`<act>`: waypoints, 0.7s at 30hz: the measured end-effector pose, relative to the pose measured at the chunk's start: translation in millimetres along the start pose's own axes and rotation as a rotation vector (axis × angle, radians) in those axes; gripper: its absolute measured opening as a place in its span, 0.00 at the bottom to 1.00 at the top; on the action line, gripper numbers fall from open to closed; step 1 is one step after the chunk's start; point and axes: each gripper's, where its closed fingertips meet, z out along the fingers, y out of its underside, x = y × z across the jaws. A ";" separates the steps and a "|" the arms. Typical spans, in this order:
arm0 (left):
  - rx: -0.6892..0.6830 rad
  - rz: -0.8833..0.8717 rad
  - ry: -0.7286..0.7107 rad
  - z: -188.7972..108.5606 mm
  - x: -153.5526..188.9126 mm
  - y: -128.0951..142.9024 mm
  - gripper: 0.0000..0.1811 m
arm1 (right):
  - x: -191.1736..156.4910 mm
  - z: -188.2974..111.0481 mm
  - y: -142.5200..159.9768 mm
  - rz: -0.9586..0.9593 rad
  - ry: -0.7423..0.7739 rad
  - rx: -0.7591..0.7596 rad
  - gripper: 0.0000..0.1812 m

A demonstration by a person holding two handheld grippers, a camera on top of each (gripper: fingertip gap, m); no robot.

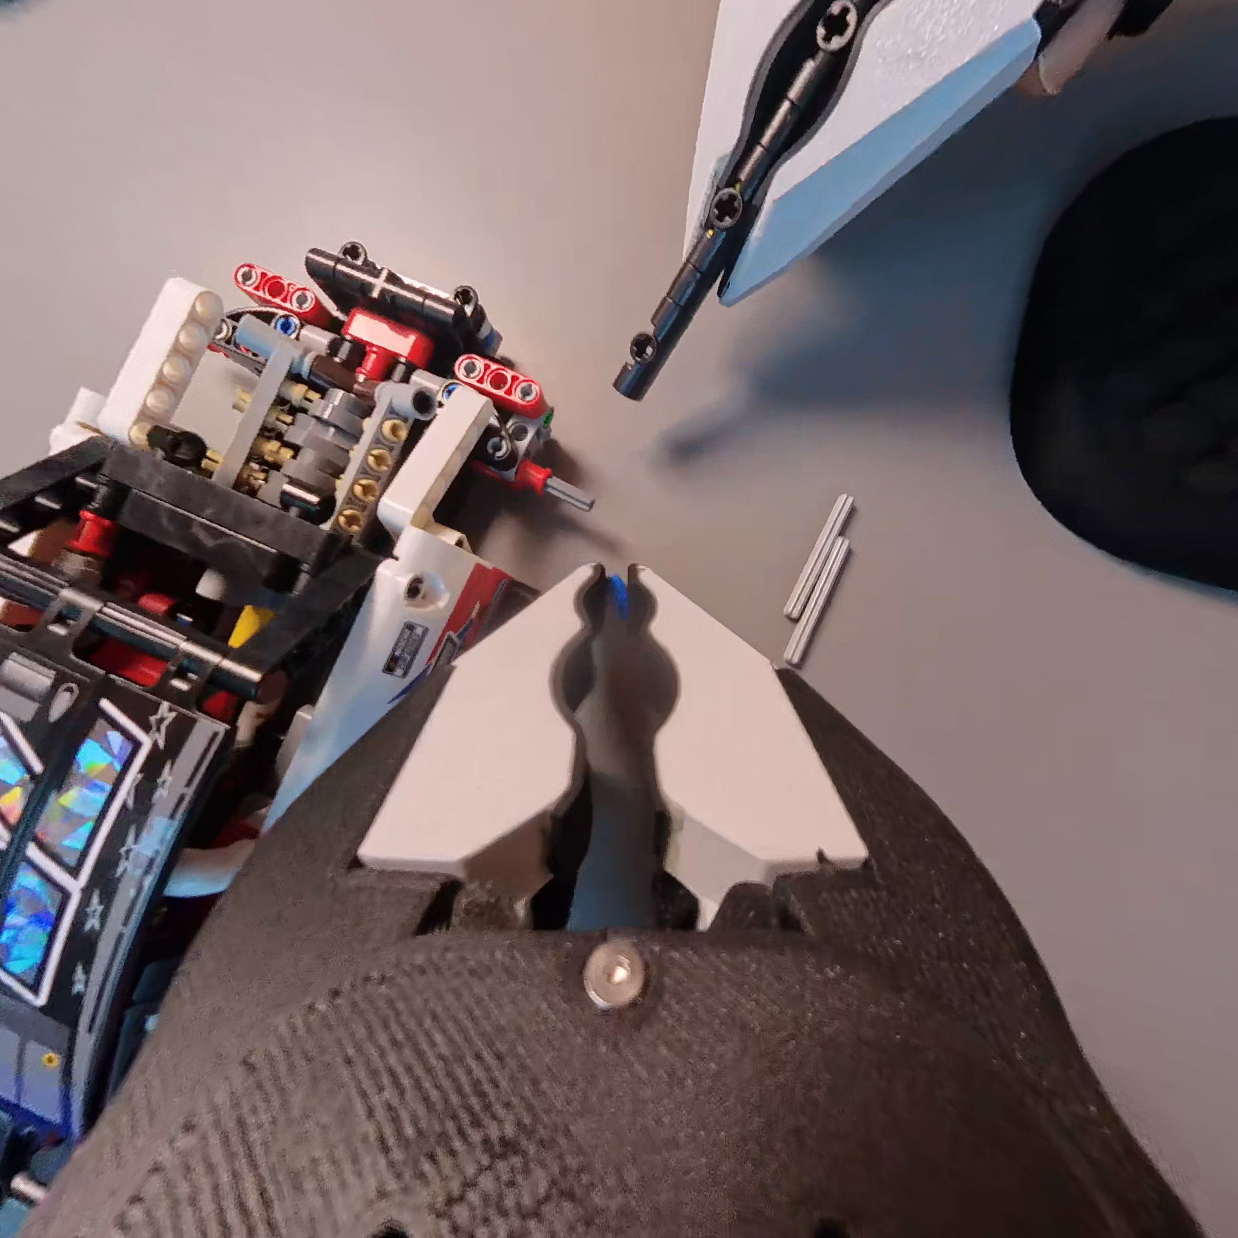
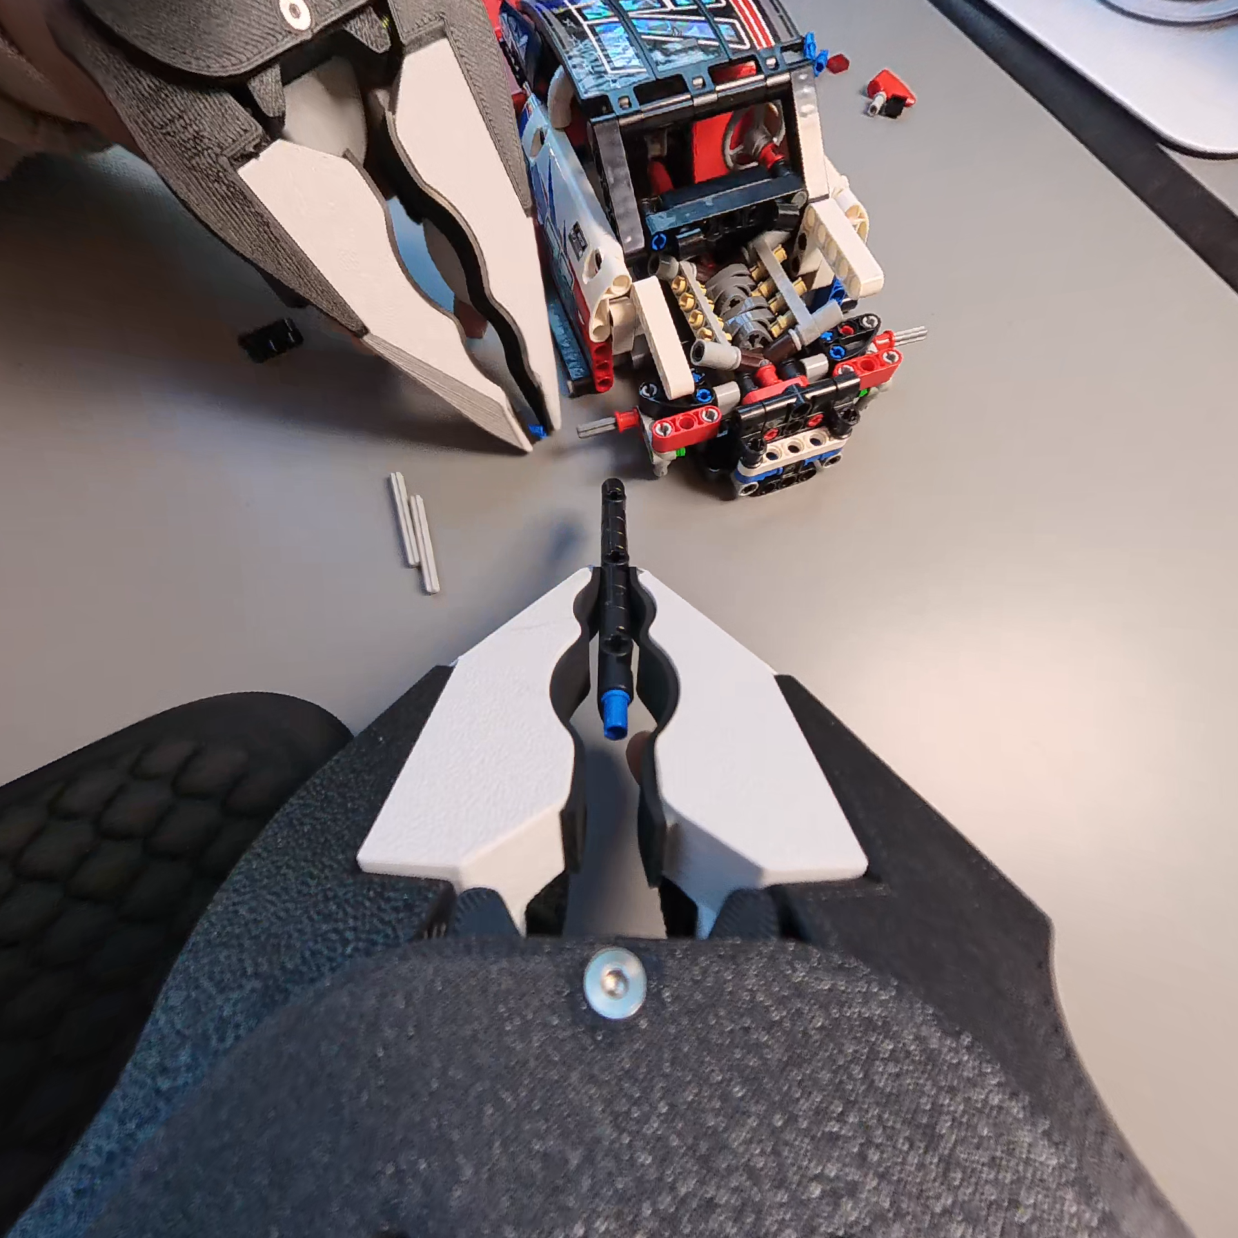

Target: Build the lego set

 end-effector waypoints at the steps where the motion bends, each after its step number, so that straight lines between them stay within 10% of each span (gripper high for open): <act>1: -0.005 0.043 -0.010 -2.8 -0.8 3.5 0.02 | -0.5 -0.2 -1.0 -0.002 0.000 0.003 0.02; 15: 0.385 -0.360 0.324 -118.9 33.5 74.7 0.01 | -52.7 21.1 -33.0 -0.127 -0.105 0.066 0.02; 21: 0.271 -0.132 0.184 -109.7 38.5 119.3 0.02 | -89.4 39.5 -51.6 -0.196 -0.165 0.065 0.02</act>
